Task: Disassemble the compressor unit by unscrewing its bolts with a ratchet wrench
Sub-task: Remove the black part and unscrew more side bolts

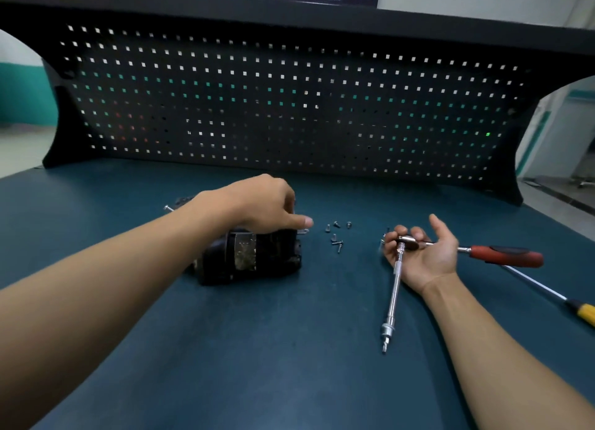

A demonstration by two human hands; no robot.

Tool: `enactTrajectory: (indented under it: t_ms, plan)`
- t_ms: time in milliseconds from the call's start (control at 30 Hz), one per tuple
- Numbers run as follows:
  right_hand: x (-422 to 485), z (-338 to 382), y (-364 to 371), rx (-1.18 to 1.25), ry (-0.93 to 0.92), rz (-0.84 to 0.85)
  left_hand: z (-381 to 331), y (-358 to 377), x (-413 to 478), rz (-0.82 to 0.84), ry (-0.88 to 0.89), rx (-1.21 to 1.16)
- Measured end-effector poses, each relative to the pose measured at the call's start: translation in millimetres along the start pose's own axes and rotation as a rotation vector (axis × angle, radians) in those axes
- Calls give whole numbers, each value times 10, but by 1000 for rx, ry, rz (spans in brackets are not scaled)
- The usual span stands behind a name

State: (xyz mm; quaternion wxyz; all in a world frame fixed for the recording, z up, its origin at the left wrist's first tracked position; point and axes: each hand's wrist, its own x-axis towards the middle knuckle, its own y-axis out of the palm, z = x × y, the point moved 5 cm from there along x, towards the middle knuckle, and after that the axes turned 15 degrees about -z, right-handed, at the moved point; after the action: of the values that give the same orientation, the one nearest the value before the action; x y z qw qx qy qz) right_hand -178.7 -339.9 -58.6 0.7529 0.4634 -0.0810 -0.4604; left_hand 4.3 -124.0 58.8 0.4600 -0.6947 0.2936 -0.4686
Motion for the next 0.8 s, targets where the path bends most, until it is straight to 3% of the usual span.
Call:
enactTrajectory:
  t_ms: [167,367,433,533,600,700,800]
  plan:
    - [1,-7,1,-22,-5,-8,40,72,-85,87,72,211]
    - [13,-6,10,-48,-10,-4,119,162,-132,56,112,70]
    - [26,-7,12,-48,-9,-2,150,197,-140,-30,96,-87]
    - [27,-14,14,-48,-5,-4,324,-69,-48,-314,-67,-452]
    - [26,-5,5,-34,-10,-11,408,-252,38,-368,-72,-479]
    - [19,-9,-1,7,-5,-29,380,-296,145,-272,14,-274]
    - [23,-11,-6,51,-2,-45,167,-114,216,-117,28,-223]
